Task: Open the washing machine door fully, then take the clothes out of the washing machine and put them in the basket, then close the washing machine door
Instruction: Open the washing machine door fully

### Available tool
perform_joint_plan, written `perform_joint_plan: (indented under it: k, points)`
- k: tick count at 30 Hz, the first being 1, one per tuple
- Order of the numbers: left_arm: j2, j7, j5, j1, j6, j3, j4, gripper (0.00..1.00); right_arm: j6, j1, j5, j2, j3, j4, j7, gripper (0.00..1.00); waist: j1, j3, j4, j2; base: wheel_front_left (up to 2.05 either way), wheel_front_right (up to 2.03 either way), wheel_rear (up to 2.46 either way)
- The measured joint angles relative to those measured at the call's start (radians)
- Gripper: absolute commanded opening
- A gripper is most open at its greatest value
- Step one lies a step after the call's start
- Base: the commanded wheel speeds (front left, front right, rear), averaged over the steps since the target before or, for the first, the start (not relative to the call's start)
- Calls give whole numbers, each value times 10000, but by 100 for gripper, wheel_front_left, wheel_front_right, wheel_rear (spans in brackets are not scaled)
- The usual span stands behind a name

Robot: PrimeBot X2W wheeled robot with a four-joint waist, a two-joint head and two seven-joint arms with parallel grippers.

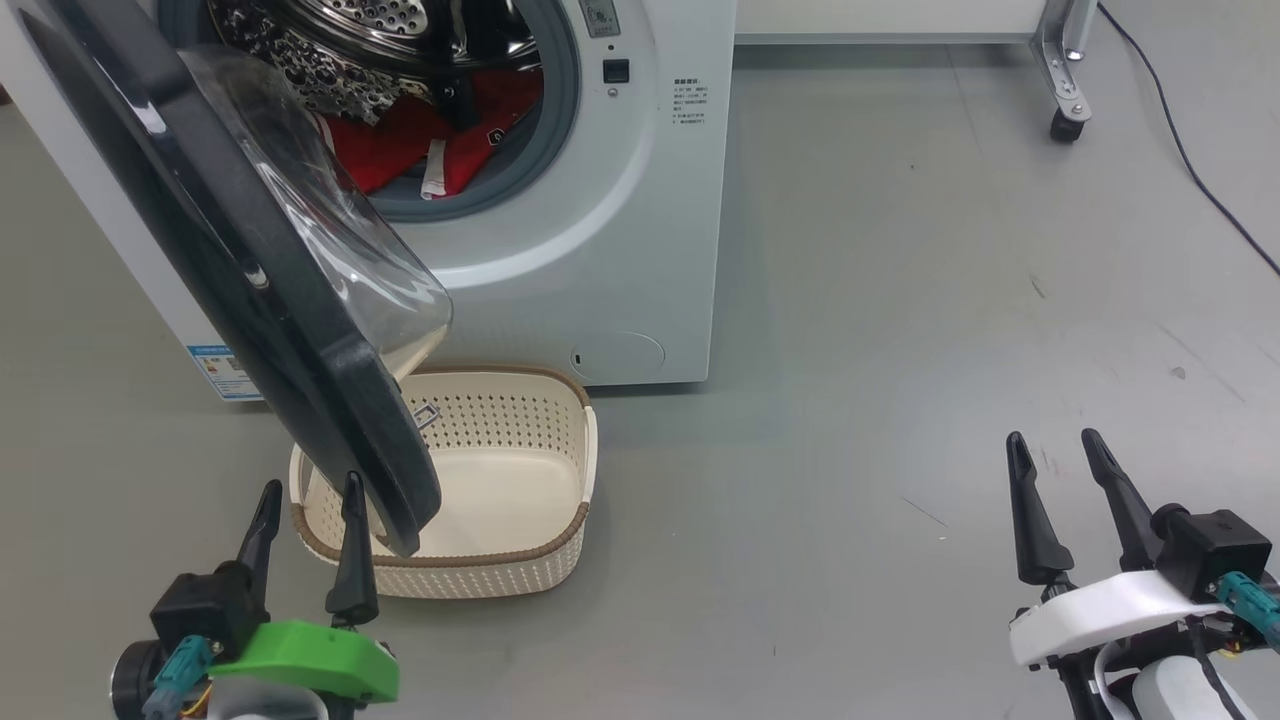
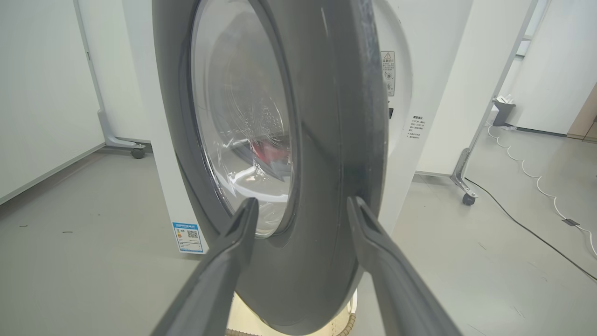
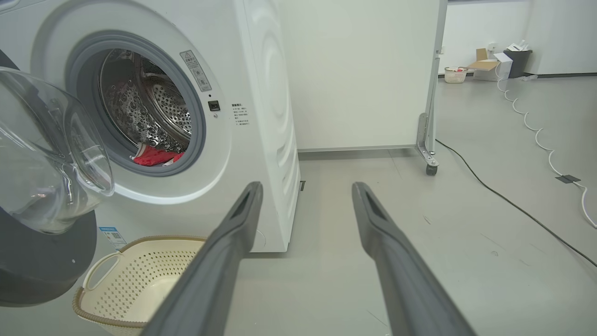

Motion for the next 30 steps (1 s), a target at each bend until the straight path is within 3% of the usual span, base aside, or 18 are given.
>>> perform_joint_plan:
  k: [30]
  points:
    - [0, 0, 0, 1, 73, -59, 52, 100, 351, 186, -382, 313, -267, 84, 0, 100, 0, -84, 39, 0, 0, 0, 0]
